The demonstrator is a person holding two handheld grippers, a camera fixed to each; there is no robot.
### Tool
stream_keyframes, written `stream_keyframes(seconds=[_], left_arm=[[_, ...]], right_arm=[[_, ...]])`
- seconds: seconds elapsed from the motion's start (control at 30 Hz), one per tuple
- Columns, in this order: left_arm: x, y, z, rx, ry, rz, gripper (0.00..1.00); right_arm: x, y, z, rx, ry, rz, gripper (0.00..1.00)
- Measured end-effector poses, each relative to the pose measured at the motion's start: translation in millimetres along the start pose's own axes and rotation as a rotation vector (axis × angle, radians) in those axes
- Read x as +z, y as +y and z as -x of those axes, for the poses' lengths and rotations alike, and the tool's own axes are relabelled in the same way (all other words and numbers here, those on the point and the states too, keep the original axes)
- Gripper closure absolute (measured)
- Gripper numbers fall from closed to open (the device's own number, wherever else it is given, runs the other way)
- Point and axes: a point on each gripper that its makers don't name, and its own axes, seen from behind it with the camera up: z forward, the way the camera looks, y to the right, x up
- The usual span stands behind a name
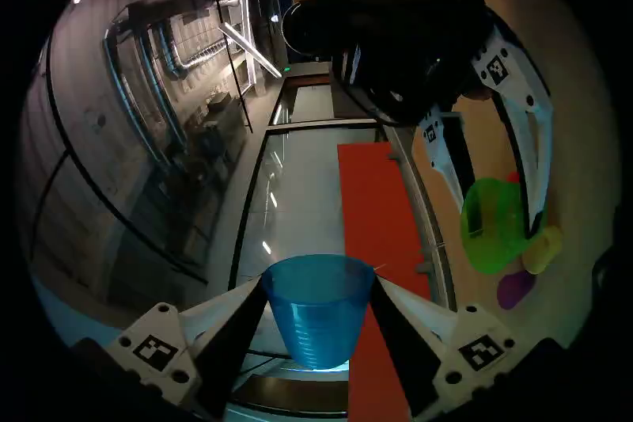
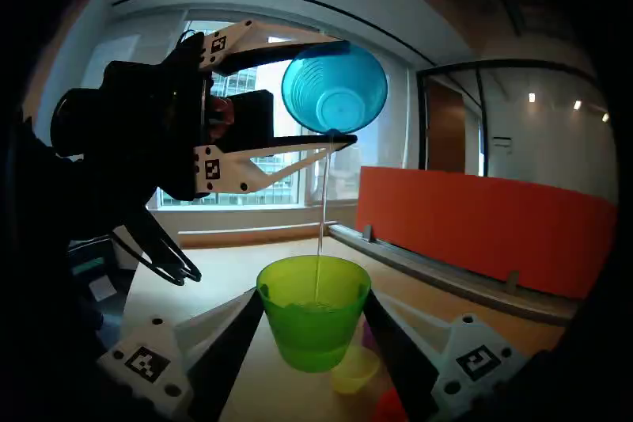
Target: Pour water
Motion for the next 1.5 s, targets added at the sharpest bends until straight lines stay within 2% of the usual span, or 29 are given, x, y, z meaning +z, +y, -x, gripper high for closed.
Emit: stream_keyframes(seconds=[0.27,0.67,0.8,0.97,1.07,1.2,1.37,1.5], left_arm=[[-0.4,2.8,-2.7,0.002,0.000,0.003,0.13],[0.0,-4.2,-3.8,-0.015,0.009,0.002,0.13],[0.6,-5.8,-4.0,-0.026,0.010,0.001,0.13],[1.9,-5.0,-0.1,-0.065,0.004,0.001,0.13],[2.9,-2.6,2.7,-0.102,0.000,0.004,0.13],[4.3,3.5,6.9,-0.177,-0.008,0.017,0.13],[7.1,10.6,12.7,-0.310,-0.016,0.025,0.13],[9.3,11.4,20.0,-0.440,-0.020,0.020,0.13]], right_arm=[[-1.4,0.9,-0.2,0.001,0.002,0.003,0.10],[-1.9,1.1,-2.6,0.001,0.004,0.005,0.10],[-1.8,1.0,-2.9,0.001,0.004,0.005,0.10],[-2.2,1.7,-1.1,-0.001,0.004,0.007,0.10],[-2.6,2.0,0.3,0.000,0.004,0.008,0.10],[-3.2,3.7,1.5,0.001,0.003,0.011,0.10],[-4.9,4.5,0.2,-0.001,0.010,0.012,0.10],[-6.3,5.6,0.0,-0.002,0.012,0.013,0.10]])
